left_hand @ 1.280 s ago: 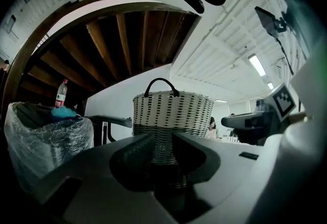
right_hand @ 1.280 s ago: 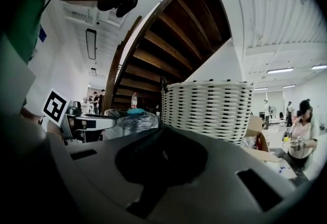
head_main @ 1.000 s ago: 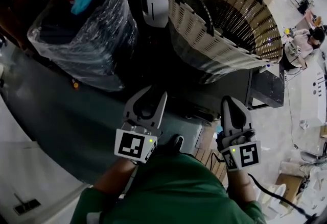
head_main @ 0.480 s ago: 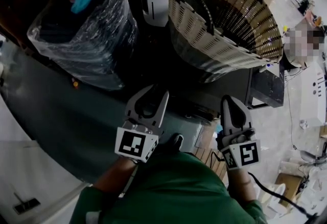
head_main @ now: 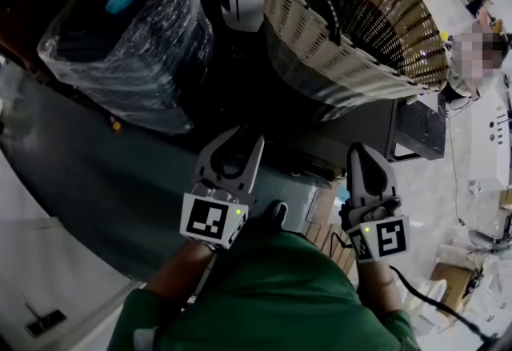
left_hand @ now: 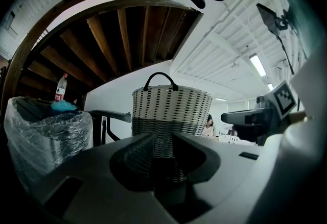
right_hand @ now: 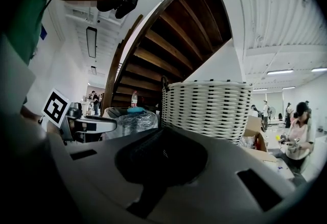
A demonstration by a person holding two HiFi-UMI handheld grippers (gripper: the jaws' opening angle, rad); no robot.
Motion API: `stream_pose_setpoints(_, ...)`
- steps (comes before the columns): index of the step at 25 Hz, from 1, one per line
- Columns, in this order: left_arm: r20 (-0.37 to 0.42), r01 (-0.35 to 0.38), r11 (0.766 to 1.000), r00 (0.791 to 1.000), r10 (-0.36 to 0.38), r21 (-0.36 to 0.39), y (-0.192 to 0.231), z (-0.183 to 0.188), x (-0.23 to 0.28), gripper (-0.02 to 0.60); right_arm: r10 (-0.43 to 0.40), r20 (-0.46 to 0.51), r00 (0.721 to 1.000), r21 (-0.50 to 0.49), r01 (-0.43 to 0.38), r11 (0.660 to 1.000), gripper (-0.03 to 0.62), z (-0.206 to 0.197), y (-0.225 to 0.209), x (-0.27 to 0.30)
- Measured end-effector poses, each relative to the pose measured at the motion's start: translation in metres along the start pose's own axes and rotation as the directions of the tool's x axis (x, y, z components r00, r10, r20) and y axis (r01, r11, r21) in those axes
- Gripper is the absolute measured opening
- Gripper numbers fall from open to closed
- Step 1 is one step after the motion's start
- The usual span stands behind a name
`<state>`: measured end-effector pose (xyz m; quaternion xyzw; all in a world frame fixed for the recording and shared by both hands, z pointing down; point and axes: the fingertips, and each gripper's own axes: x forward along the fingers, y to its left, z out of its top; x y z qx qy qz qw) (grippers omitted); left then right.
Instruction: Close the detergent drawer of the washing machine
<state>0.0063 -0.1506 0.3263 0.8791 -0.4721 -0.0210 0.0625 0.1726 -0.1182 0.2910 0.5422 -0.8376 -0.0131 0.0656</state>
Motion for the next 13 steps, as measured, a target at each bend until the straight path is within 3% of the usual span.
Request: stream_pose_setpoints(13,-0.022,0.02,1.0,1.0,-0.02,-0.003,0.011,-0.011,0.002,0.12,-0.028,-0.015,0.999,-0.005,0.028,1.0,0.021,-0.005,0.006,0.002)
